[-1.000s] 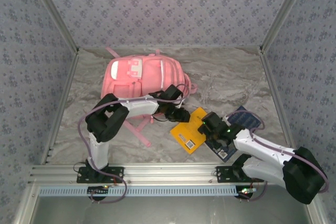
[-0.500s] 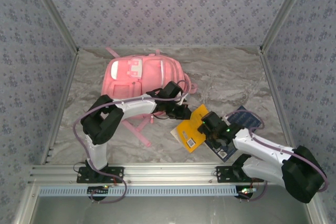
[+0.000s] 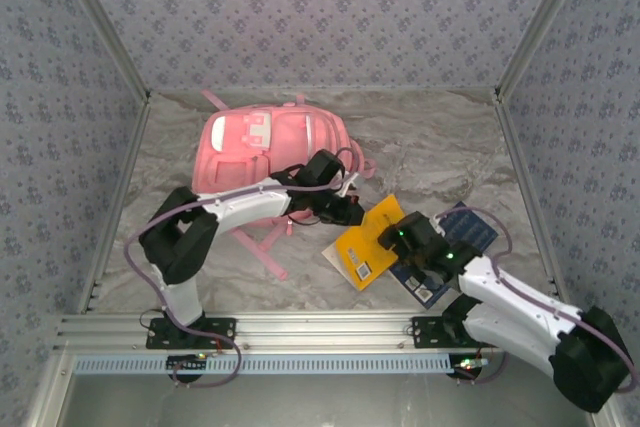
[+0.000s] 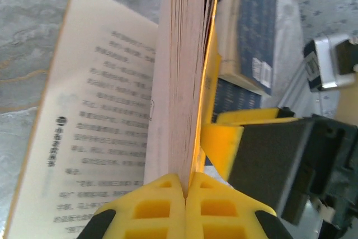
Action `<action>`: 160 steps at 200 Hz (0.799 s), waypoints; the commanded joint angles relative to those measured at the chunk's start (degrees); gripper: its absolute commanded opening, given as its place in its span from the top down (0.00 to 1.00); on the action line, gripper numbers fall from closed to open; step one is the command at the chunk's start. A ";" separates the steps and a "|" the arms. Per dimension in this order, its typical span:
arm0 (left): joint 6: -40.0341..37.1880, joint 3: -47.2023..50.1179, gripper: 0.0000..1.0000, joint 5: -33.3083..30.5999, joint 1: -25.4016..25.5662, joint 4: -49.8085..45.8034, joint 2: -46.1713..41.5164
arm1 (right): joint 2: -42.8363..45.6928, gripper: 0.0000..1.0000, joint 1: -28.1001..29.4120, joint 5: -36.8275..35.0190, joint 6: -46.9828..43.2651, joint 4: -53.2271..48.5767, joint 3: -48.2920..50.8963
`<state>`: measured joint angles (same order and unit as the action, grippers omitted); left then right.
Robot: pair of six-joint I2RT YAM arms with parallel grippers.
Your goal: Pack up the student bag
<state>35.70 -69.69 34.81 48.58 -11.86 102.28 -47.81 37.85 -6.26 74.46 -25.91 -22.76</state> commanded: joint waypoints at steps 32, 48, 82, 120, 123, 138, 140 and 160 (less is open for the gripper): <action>5.31 2.60 1.00 7.15 -2.64 5.52 -9.45 | 17.00 0.04 -5.95 10.23 -8.34 13.92 8.75; 7.27 3.59 1.00 7.86 -3.50 7.56 -10.88 | 20.54 0.03 -7.66 15.87 -7.29 24.58 13.03; 10.91 4.93 1.00 9.13 -4.37 11.77 -12.54 | 21.06 0.02 -8.67 22.12 -6.88 39.11 16.35; 15.42 6.74 1.00 10.00 -4.32 17.90 -11.76 | 16.55 0.02 -8.36 25.38 -6.75 50.26 14.76; 15.84 6.90 1.00 10.15 -4.33 18.53 -11.63 | 16.08 0.02 -8.28 25.46 -6.59 51.19 14.70; 18.36 7.93 1.00 10.60 -4.22 22.35 -11.49 | 14.26 0.06 -7.97 25.47 -5.73 54.54 13.99; 18.64 8.09 1.00 10.69 -4.24 22.94 -11.49 | 13.98 0.07 -7.92 25.43 -5.66 54.69 13.87; 20.19 8.92 1.00 11.03 -3.98 25.23 -11.73 | 13.09 0.23 -7.92 24.95 -5.83 54.26 12.66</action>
<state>51.90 -61.28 42.11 44.14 4.36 92.58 -34.30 29.54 17.21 68.93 21.65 -7.09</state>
